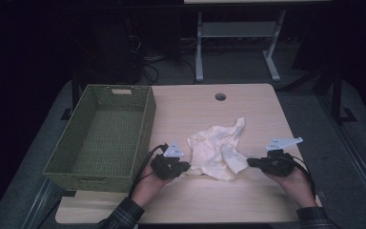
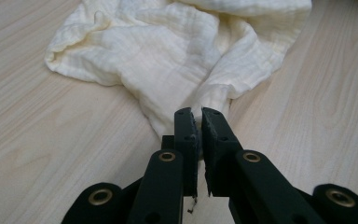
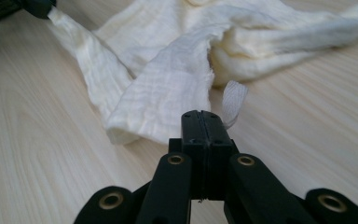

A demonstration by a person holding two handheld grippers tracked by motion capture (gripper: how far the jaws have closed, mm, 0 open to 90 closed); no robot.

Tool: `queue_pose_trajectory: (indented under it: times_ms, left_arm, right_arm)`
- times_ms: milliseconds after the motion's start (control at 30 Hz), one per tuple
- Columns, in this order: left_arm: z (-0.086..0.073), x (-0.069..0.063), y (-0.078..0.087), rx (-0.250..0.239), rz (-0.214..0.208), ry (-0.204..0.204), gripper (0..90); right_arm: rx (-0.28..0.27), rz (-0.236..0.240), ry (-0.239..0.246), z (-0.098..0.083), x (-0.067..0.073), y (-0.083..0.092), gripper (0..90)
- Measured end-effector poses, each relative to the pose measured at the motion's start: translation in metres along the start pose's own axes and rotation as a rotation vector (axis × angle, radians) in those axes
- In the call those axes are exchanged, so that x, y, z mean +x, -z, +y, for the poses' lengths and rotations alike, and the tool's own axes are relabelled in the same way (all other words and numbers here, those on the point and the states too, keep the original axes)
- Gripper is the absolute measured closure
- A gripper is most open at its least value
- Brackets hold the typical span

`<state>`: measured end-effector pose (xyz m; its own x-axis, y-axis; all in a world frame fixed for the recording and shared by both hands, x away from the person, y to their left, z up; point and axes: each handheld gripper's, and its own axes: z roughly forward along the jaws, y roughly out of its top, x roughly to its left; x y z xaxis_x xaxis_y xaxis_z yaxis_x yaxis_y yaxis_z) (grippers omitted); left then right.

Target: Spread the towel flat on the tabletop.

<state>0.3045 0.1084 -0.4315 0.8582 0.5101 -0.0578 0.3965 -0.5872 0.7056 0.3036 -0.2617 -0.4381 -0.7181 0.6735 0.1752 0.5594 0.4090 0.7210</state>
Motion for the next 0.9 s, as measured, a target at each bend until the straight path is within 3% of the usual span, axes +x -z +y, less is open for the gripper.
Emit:
queue_pose_trajectory:
  times_ms: [367, 533, 700, 767, 833, 900]
  left_arm:
    - [-0.005, -0.007, 0.008, -0.004, -0.034, 0.01, 84.5]
    - [-0.012, -0.016, 0.012, 0.001, -0.082, 0.021, 84.5]
    - [-0.021, -0.027, 0.009, 0.029, -0.117, 0.023, 83.7]
    - [-0.021, -0.028, 0.009, 0.027, -0.105, 0.021, 80.4]
    - [-0.02, -0.024, 0.008, 0.012, -0.096, 0.036, 67.6]
    - [-0.019, -0.022, 0.007, 0.009, -0.092, 0.042, 64.2]
  right_arm:
    - [-0.019, -0.078, -0.061, -0.045, -0.009, 0.047, 90.0]
    - [-0.015, -0.077, -0.081, -0.064, -0.004, 0.061, 90.0]
    - [0.018, -0.06, -0.087, -0.083, 0.007, 0.062, 89.4]
    - [0.025, -0.056, -0.089, -0.086, 0.008, 0.061, 88.4]
    - [0.017, -0.059, -0.101, -0.087, 0.006, 0.062, 76.0]
    - [0.008, -0.064, -0.1, -0.086, 0.003, 0.063, 73.7]
